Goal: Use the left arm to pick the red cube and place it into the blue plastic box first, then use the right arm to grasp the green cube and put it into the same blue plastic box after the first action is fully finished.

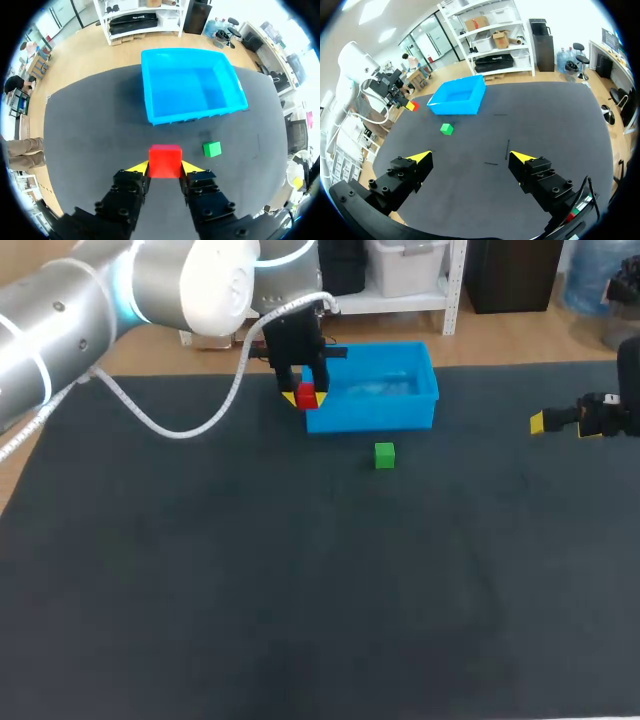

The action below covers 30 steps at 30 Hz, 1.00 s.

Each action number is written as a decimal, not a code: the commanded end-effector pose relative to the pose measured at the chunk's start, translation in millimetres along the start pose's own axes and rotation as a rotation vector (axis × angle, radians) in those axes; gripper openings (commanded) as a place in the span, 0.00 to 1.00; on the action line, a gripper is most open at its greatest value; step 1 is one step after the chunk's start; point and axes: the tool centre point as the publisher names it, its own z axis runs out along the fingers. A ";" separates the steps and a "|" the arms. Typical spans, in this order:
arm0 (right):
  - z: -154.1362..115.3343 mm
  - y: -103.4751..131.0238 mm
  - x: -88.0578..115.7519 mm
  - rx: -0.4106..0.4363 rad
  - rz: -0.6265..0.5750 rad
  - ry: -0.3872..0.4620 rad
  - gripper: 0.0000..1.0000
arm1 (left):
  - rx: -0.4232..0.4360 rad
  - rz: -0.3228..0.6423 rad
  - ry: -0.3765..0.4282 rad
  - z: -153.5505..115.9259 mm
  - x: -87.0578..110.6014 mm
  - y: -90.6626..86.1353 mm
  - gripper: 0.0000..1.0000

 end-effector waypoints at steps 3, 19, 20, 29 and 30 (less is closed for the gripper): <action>-0.1 -0.7 0.0 -0.002 -0.001 0.001 1.00 | 0.029 0.015 -0.032 -12.1 -0.8 6.1 0.00; -0.1 -0.7 0.0 -0.002 -0.001 0.001 1.00 | 0.084 0.092 -0.136 -33.8 -11.3 6.3 0.00; -0.1 -0.7 0.0 -0.002 -0.001 0.001 1.00 | 0.099 0.094 -0.142 -34.3 -12.0 5.8 0.00; -0.1 -0.7 0.0 -0.002 -0.001 0.001 1.00 | 0.144 0.110 -0.174 -37.4 -21.7 1.7 0.00; -0.1 -0.7 0.0 -0.002 -0.001 0.001 1.00 | 0.146 0.112 -0.176 -36.8 -23.0 1.2 0.00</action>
